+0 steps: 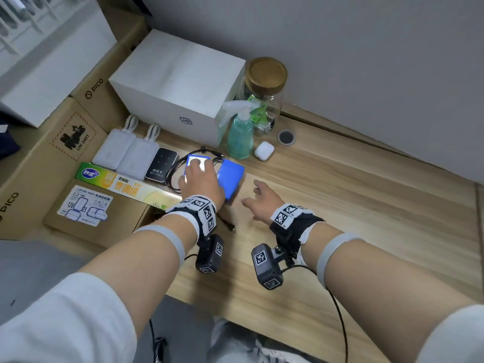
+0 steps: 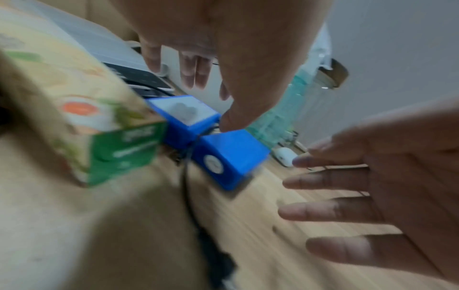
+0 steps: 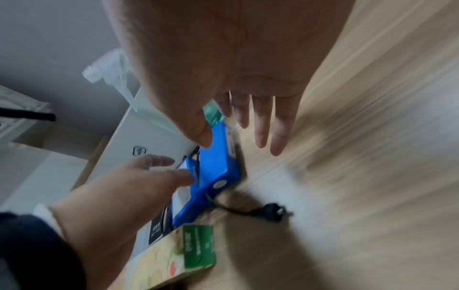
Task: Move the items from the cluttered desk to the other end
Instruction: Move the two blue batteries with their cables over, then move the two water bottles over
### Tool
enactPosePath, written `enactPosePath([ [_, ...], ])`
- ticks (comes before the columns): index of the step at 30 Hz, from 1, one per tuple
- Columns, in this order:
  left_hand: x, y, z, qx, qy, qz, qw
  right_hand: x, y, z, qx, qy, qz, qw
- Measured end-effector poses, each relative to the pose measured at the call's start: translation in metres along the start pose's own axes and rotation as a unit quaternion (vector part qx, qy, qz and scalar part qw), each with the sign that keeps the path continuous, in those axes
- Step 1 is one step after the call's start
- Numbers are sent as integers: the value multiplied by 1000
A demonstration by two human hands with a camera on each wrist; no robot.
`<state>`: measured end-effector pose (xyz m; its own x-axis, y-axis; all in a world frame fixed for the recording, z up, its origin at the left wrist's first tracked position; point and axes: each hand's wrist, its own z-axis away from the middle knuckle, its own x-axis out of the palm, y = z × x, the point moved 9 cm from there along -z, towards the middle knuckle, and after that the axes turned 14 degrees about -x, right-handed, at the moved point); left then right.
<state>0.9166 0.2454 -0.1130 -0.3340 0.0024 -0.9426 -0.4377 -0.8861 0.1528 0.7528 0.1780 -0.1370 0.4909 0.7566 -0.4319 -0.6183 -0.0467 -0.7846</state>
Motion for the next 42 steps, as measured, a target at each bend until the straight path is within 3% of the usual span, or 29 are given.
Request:
enactPosePath([
  [8,3,142,109,144,-114,30,983,-133,62,93,40,95,-34,994],
  [12,22,208,188,190,-126,23,973,-192,116,152,38,128,-43,990],
  [18,72,329,364,260,-152,17,953,-310,231,287,39,189,-102,976],
  [27,119,510,626,394,-255,47,882,-499,385,504,109,350,-166,915],
  [36,150,626,759,502,-294,40,812,-586,462,636,145,484,-226,833],
  [42,179,677,829,540,-300,20,786,-629,506,704,151,534,-227,801],
])
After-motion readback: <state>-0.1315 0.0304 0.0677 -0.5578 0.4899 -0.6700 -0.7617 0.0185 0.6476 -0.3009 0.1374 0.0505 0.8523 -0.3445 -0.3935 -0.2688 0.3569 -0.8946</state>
